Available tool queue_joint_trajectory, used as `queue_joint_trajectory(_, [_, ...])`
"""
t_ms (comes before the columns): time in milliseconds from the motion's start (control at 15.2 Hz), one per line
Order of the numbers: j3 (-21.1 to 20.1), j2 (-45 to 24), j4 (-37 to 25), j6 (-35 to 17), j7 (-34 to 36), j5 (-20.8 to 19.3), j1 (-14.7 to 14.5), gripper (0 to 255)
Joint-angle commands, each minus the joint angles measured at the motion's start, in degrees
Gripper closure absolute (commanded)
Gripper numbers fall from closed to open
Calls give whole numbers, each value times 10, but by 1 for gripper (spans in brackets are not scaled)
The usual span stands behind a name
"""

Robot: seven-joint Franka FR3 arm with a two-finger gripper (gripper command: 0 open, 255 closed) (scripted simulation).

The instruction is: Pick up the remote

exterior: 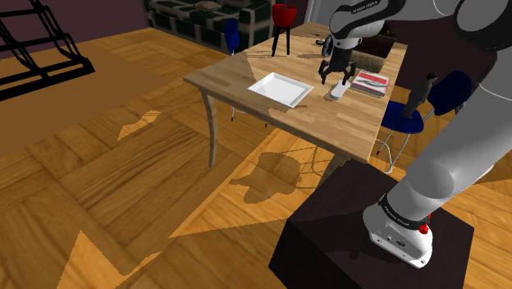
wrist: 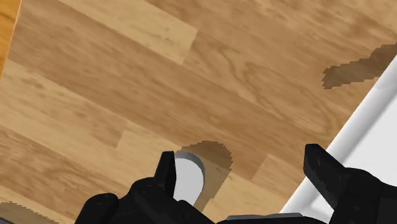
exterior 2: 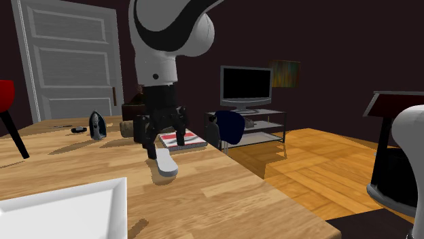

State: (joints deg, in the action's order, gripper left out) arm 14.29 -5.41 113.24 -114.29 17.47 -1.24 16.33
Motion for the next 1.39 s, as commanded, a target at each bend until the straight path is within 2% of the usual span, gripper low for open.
queue_joint_trajectory(0, [9,-32,-28,-8,16,12,10,0])
queue_joint_trajectory(726, [54,-198,-191,-33,84,93,89,0])
queue_joint_trajectory(1320, [49,-227,-172,-80,80,105,94,0])
